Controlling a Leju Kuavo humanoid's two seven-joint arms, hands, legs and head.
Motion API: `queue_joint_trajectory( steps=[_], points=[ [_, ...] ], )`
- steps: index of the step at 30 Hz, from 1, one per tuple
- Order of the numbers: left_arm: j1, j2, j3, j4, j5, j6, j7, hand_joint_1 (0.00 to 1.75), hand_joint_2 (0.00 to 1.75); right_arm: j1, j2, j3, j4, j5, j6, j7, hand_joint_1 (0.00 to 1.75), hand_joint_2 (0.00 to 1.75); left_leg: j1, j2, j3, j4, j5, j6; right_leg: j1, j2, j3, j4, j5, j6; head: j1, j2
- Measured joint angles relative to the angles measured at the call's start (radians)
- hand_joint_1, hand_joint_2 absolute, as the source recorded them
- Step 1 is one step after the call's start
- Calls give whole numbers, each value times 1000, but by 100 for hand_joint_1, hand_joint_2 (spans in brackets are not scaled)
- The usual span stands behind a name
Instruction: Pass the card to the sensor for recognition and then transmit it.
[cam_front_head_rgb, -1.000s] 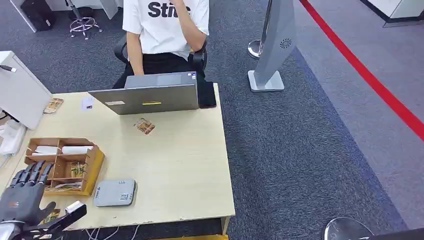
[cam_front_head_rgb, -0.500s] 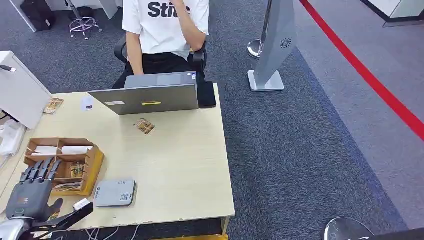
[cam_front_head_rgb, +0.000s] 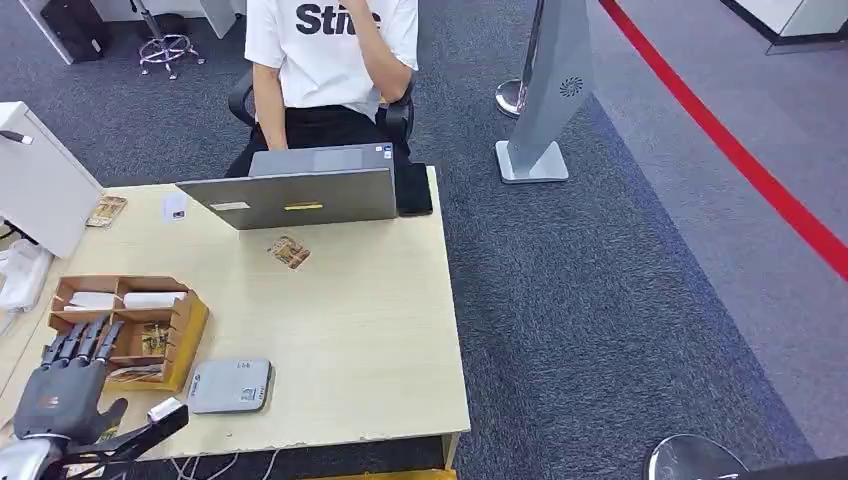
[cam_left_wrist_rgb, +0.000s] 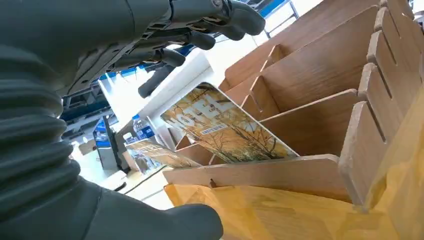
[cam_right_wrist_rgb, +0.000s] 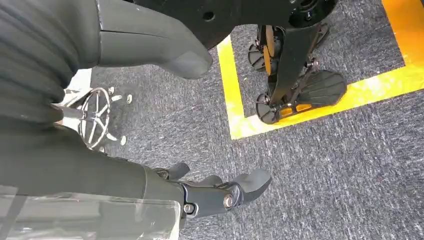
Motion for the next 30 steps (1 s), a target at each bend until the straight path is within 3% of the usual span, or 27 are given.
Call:
queue_joint_trajectory(
  steps=[2, 4, 30],
  points=[
    [0, 0, 0, 0, 0, 0, 0, 2, 175, 0, 0, 0, 0, 0, 0, 0, 0, 175, 0, 0, 0, 0, 0, 0, 0, 0, 0, 0, 0, 0, 0, 0],
    [0, 0, -2, 0, 0, -1, 0, 175, 175, 0, 0, 0, 0, 0, 0, 0, 0, 175, 0, 0, 0, 0, 0, 0, 0, 0, 0, 0, 0, 0, 0, 0],
    [20, 17, -5, -31, 18, 5, 5, 175, 175, 0, 3, -1, 0, 17, 6, -2, 0, 175, 0, 0, 0, 0, 0, 0, 0, 0, 0, 0, 0, 0, 0, 0]
  ],
)
